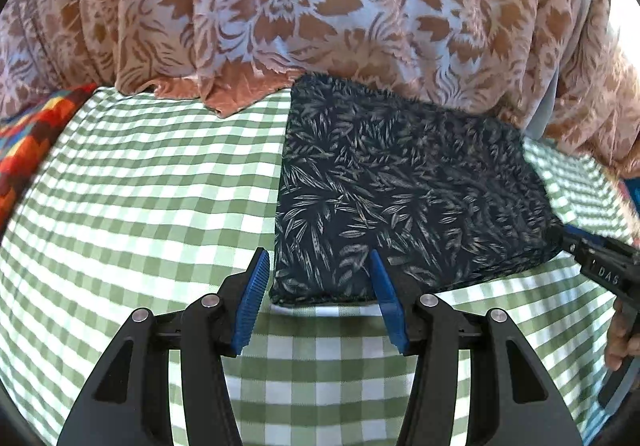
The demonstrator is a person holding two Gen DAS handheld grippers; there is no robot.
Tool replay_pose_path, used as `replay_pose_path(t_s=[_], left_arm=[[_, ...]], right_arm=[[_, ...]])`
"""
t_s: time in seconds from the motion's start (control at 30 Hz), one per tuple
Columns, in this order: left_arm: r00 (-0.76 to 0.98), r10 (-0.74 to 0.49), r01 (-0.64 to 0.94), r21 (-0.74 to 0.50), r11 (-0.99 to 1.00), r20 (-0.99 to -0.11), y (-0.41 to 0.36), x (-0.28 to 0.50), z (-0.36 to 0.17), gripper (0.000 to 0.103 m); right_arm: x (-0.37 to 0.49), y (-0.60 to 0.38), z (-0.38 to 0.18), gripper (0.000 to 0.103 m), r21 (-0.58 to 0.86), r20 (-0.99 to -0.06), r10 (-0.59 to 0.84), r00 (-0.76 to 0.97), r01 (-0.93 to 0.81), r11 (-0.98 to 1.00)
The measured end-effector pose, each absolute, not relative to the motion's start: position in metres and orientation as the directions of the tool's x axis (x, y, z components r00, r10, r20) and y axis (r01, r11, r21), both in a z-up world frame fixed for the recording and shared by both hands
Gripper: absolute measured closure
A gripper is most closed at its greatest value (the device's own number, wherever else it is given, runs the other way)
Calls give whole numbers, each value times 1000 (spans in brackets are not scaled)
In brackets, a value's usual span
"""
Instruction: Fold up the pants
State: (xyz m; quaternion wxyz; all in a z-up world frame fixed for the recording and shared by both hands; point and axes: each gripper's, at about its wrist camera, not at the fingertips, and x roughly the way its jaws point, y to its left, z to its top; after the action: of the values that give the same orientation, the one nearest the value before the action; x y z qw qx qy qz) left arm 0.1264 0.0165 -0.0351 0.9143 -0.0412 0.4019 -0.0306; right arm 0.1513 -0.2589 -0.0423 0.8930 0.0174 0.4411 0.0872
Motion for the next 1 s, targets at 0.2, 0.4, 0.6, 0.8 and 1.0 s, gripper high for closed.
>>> replay_pose_path(t_s=[0.2, 0.4, 0.6, 0.8, 1.0], left_arm=[[748, -118, 40, -133, 990, -653, 12, 78, -10, 27], [760, -107, 65, -89, 994, -641, -7, 41, -10, 18], [772, -89, 45, -87, 995, -630, -13, 12, -11, 7], [760, -59, 24, -63, 998, -648, -15, 3, -15, 4], [761, 10, -26, -14, 1000, -648, -16, -5, -18, 4]], right_arm=[[109, -259, -16, 40, 181, -717, 215, 663, -121, 976], [60, -231, -11, 19, 153, -672, 169, 721, -89, 984], [34, -217, -11, 8, 110, -644, 118, 756, -61, 992], [21, -219, -8, 4, 60, -632, 55, 773, -23, 998], [12, -214, -13, 2, 5, -636, 23, 771, -26, 1000]])
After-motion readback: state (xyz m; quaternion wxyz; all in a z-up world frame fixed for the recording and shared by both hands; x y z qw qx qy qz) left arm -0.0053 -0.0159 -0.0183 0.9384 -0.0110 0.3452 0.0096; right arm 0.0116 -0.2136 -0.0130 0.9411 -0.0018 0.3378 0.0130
